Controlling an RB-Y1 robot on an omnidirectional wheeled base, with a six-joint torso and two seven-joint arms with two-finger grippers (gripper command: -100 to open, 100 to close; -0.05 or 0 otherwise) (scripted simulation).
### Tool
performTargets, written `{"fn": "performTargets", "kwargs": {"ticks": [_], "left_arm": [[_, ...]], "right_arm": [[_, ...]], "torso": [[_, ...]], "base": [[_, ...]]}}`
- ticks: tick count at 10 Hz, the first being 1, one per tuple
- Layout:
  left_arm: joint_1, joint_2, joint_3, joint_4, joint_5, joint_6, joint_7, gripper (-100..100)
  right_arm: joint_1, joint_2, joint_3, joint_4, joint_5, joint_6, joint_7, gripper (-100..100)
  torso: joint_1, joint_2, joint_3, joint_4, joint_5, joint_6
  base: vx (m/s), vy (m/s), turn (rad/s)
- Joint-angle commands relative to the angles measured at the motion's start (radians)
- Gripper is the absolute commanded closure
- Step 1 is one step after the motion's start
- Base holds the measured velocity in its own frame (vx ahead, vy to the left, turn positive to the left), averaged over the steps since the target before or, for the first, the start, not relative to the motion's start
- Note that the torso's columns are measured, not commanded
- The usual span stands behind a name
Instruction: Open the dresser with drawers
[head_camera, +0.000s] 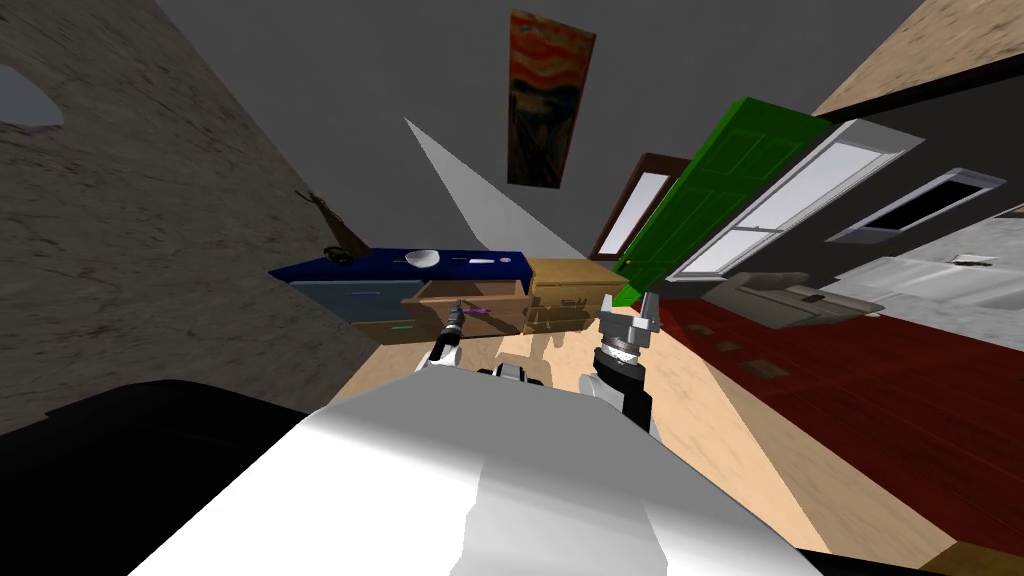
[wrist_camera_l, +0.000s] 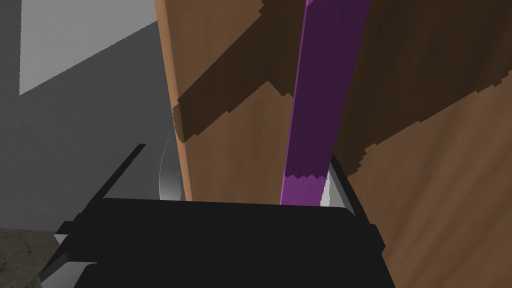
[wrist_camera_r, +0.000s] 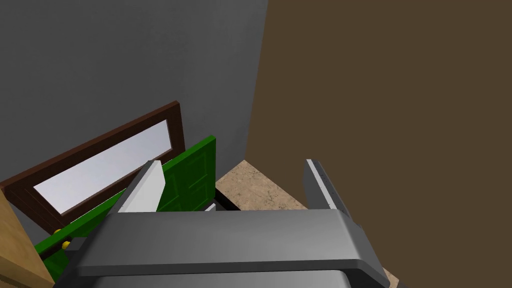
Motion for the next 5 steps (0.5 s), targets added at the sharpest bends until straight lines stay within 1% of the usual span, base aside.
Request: {"fn": "performTargets", "kwargs": {"ticks": [1,5], "left_arm": [[0.001,0.000,0.000,0.002,0.000,0.001,0.000,0],[0.003,-0.001,0.000,0.005,0.000,0.004,0.000,0]], "right_arm": [[0.000,0.000,0.000,0.000,0.000,0.000,0.000,0],[0.000,0.000,0.000,0.000,0.000,0.000,0.000,0]], "torso": [[0.001,-0.001,-0.001,-0.001,0.001,0.000],[0.002,-0.003,-0.002,-0.003,0.002,0.000]], "base": [[0.000,0.000,0.000],[0.000,0.000,0.000]]}}
